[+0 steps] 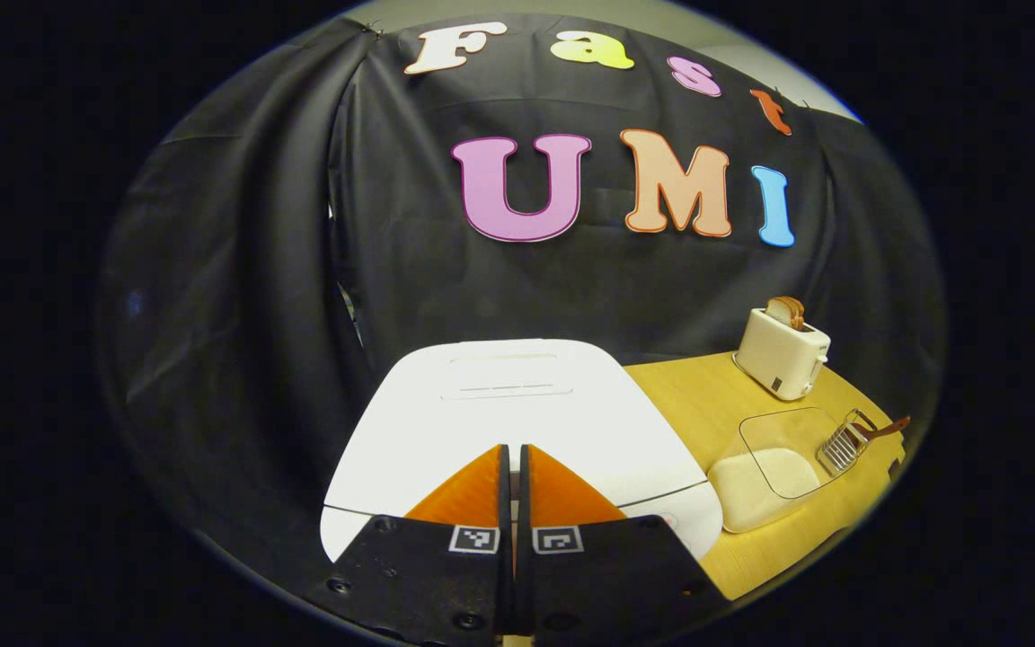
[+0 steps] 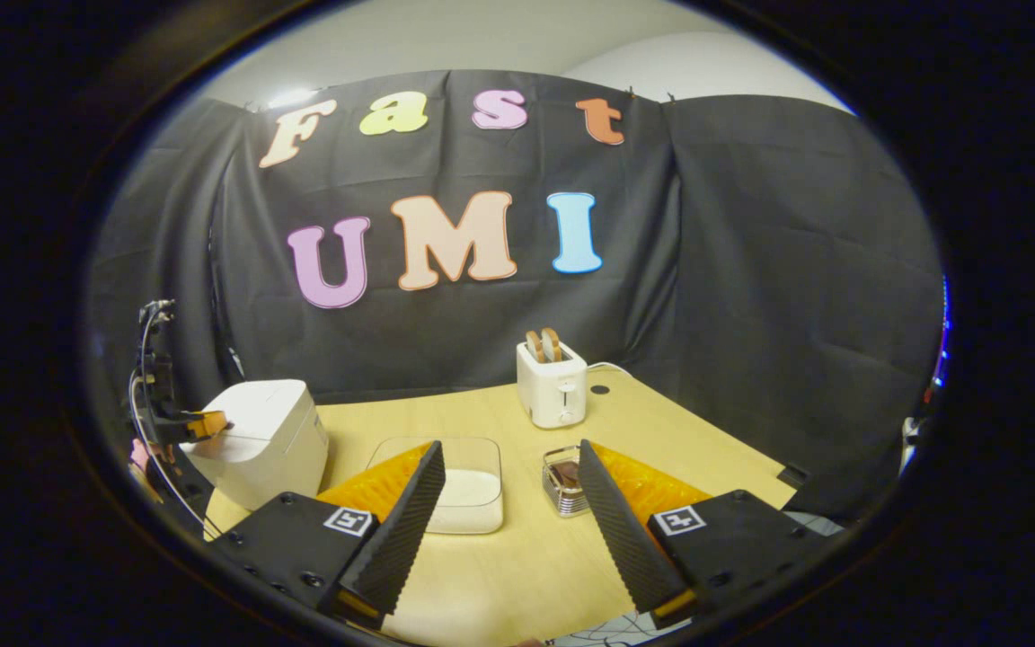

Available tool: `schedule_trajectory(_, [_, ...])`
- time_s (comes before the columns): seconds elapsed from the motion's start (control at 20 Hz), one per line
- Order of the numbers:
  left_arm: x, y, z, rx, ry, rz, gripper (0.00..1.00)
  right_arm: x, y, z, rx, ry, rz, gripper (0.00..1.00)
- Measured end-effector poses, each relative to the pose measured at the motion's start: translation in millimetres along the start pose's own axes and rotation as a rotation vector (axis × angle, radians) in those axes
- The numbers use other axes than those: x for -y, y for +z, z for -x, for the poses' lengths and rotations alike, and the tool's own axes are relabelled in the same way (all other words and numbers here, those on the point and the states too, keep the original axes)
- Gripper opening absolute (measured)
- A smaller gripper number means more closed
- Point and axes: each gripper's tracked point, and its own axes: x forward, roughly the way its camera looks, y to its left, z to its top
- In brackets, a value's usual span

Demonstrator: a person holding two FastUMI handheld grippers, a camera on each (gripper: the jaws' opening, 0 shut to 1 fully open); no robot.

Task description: Close the left gripper, press the button to open the rice cooker; take a wooden spoon from the chopstick holder with the right hand, scoop a spoonful of rice and pour it into the rice cooker, then put the wooden spoon back into the chopstick holder.

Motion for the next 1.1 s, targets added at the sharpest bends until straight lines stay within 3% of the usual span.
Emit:
schedule_trajectory(0.35, [1,0,1,-0.010,0.011,0.012,0.00,3,1,1,0.003,-0.015,-0.005,0.99])
schedule_trajectory(0.45, [0,0,2,-0.015,0.012,0.036,0.00,4,1,1,0.002,-0.016,-0.003,0.94])
schedule_trajectory(0.7, [2,1,7,-0.023,0.006,0.077,0.00,4,1,2,0.003,-0.016,-0.005,0.99])
schedule_trajectory(0.9, [0,33,10,0.060,0.019,0.042,0.00,5,1,4,0.007,-0.015,-0.013,0.99])
schedule_trajectory(1.1, [-4,78,11,0.149,0.030,0.078,0.00,4,0,3,0.009,-0.015,-0.027,0.99])
